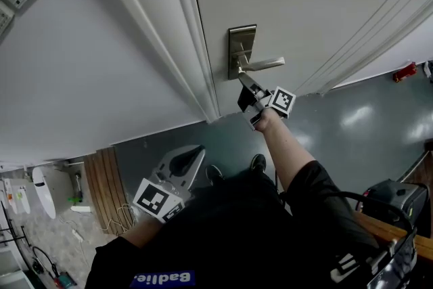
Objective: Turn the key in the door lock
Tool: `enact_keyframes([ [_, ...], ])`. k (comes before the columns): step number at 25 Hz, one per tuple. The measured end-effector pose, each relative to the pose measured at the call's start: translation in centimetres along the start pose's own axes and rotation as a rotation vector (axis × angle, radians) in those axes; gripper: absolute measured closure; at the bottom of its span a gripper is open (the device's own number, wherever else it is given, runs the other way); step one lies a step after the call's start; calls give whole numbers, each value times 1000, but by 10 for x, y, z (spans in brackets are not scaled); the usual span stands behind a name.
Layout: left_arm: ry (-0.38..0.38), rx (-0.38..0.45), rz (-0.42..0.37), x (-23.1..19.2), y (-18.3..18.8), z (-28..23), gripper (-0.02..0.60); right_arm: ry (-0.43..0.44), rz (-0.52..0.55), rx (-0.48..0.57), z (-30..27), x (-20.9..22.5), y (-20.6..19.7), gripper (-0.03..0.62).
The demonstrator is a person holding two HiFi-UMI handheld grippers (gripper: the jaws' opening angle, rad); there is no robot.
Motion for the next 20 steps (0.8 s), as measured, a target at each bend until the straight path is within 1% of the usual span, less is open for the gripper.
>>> enact_keyframes([
  [2, 6, -7, -4, -1, -1, -1, 588, -22, 73, -6, 0, -3, 0, 540],
  [5, 15, -13, -11, -2, -2, -2, 588, -93, 236, -13, -3, -14, -2, 544],
  [8, 13, -22, 2, -1, -3, -1, 588, -198, 401, -45, -5, -19, -3, 553],
  [12, 26, -6, -5, -4, -3, -2, 588, -351, 610, -105, -6, -22, -5, 552],
  [15, 12, -7, 10, -3, -4, -3, 588, -442, 761, -141, -9, -25, -8, 546],
  [19, 6, 19, 8, -6, -2, -2, 588, -571, 1030, -213, -12, -28, -13, 549],
  [20, 5, 23, 10, -7, -2, -1, 588, -602, 1097, -231, -13, -29, -14, 563],
])
Point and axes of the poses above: the fingertips, and each gripper's own axes: z backward along the fingers, x to its right, y out of its top, the point moved 4 cm from there along z, backward along the fingers, and after that the axes turned 4 degrees about -z, right-handed, at the moved point
